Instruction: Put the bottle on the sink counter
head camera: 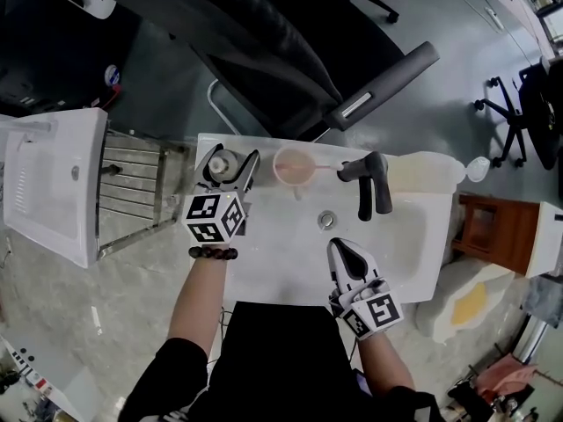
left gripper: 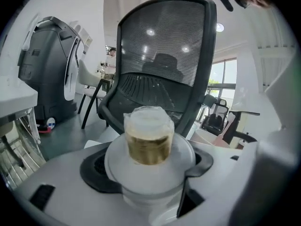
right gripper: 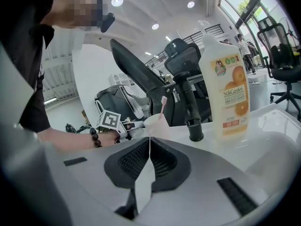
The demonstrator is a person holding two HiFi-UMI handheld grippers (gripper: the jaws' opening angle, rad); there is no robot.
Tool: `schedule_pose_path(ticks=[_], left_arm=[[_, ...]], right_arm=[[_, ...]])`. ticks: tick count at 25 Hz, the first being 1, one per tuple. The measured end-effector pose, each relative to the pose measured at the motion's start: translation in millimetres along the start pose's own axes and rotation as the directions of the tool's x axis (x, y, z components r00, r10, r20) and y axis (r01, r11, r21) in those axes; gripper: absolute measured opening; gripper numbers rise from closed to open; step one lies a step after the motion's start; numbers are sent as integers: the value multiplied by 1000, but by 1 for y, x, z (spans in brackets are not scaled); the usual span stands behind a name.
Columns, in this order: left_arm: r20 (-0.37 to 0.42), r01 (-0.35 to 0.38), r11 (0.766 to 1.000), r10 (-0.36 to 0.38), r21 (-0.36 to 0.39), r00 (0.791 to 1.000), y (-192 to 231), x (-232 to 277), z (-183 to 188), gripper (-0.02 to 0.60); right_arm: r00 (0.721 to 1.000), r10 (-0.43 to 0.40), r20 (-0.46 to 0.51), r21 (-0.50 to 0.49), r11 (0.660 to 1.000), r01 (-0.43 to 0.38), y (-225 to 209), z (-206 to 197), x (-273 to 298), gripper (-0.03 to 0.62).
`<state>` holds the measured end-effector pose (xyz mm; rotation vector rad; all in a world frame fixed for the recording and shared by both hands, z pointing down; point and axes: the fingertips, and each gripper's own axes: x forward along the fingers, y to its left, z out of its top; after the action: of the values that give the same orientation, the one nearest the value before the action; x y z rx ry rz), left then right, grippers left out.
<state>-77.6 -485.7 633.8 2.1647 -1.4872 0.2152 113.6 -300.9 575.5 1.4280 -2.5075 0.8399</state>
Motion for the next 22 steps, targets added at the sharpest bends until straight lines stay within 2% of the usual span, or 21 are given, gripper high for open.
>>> schedule_pose_path(ticks=[6,9,13,18,22], left_arm=[[-36,-51,998,52,33,998,3,7,-7,354],[-51,-72,994,77,88,996,5,11,-9,354],[-64,-128,976,142,176,988,14,12,-13,355],[-60,-147,976,158,162,986,18,17,-9,356],[-49,-175,959,191,222,980,17,19,-10,356]], right_arm=[[1000,5,-9,20,1000,-4,-4,2,7,31],[1000,18,-14,13,1000,-17,-2,3,14,31],[999,37,-19,14,999,-37,2,4,20,31],[998,51,-33,12,999,-50,2,1,24,32],[998,53,-33,14,999,-52,1,2,25,31]])
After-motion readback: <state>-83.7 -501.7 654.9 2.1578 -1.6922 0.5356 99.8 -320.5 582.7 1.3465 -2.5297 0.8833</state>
